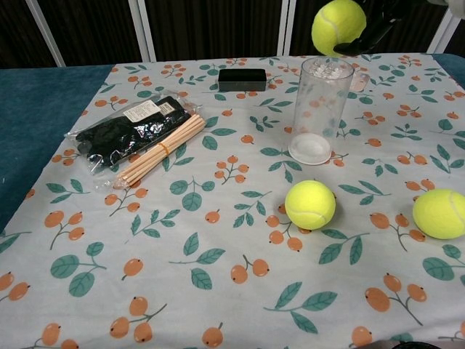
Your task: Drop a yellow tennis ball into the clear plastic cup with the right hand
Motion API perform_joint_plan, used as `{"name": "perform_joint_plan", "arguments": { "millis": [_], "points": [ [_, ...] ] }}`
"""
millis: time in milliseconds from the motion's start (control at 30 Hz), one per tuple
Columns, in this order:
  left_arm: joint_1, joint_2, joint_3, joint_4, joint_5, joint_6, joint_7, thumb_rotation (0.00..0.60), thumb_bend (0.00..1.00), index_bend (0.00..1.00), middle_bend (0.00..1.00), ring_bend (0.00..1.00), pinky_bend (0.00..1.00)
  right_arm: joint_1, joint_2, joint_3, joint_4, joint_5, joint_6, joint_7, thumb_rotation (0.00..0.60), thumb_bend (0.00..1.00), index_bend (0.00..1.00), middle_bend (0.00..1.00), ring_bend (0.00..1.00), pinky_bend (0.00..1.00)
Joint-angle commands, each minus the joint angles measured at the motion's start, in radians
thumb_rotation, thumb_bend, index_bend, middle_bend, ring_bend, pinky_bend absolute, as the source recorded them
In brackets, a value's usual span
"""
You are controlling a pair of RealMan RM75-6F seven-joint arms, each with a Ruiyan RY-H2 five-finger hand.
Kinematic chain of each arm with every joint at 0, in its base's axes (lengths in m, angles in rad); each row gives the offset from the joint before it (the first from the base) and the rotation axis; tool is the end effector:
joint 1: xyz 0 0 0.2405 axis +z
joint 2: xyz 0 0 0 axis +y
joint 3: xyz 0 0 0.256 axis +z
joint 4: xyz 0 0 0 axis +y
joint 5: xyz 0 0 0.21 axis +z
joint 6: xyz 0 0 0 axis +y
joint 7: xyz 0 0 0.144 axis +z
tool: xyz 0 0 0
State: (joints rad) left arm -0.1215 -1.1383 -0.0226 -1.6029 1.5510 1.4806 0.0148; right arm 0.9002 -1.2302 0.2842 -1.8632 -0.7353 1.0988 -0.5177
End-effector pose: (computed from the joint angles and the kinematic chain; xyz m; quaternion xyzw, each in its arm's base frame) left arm -0.3002 0.1861 0.1466 -0.6233 -0.3727 -0.3975 0.5609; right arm -0.0811 -0.3666 0.0892 0.6905 -0.3790 0.4030 0.4661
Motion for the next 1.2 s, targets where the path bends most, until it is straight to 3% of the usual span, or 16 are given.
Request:
{"name": "perform_joint_plan", "arguments": {
  "millis": [33,167,400,567,800,1033,1100,1200],
  "points": [
    [0.0,0.0,0.0,0.0,-0.001,0.0,-0.001,0.6,0.28,0.03,0.02,0.0,0.05,0.002,0.0,-0.001,0.0,0.004,-0.007,0.002,0.6,0.25,0.33,0.31,0.39,0.44],
    [0.0,0.0,0.0,0.0,-0.001,-0.001,0.0,0.6,0.28,0.03,0.02,0.0,0.05,0.006,0.001,-0.002,-0.003,0.013,-0.02,0.007,0.6,0.2,0.19,0.27,0.34,0.37],
    [0.0,0.001,-0.002,-0.002,-0.009,-0.003,0.001,0.6,0.28,0.03,0.02,0.0,0.05,0.02,0.015,-0.007,-0.012,0.054,-0.061,0.003,0.6,0.11,0.02,0.04,0.14,0.3],
    [0.001,0.003,-0.002,-0.007,-0.018,-0.009,0.012,0.6,0.28,0.03,0.02,0.0,0.05,0.03,0.03,-0.005,-0.028,0.084,-0.081,0.006,0.6,0.05,0.0,0.0,0.1,0.3],
    [0.002,0.004,-0.005,-0.011,-0.024,-0.01,0.018,0.6,0.28,0.03,0.02,0.0,0.05,0.032,0.053,0.002,-0.056,0.083,-0.067,0.013,0.6,0.05,0.0,0.0,0.09,0.3],
    [0.002,0.005,-0.006,-0.012,-0.028,-0.01,0.017,0.6,0.28,0.03,0.02,0.0,0.05,-0.07,0.181,0.026,-0.201,-0.046,0.072,0.083,0.6,0.11,0.0,0.0,0.1,0.26],
    [0.002,0.005,-0.005,-0.012,-0.027,-0.01,0.017,0.6,0.28,0.03,0.02,0.0,0.05,-0.132,0.235,0.003,-0.251,-0.11,0.121,0.107,0.6,0.11,0.0,0.0,0.1,0.25],
    [0.002,0.006,-0.004,-0.013,-0.025,-0.012,0.02,0.6,0.28,0.03,0.02,0.0,0.05,-0.268,0.283,-0.086,-0.284,-0.294,0.253,0.13,0.6,0.11,0.0,0.0,0.1,0.25]
  ]
}}
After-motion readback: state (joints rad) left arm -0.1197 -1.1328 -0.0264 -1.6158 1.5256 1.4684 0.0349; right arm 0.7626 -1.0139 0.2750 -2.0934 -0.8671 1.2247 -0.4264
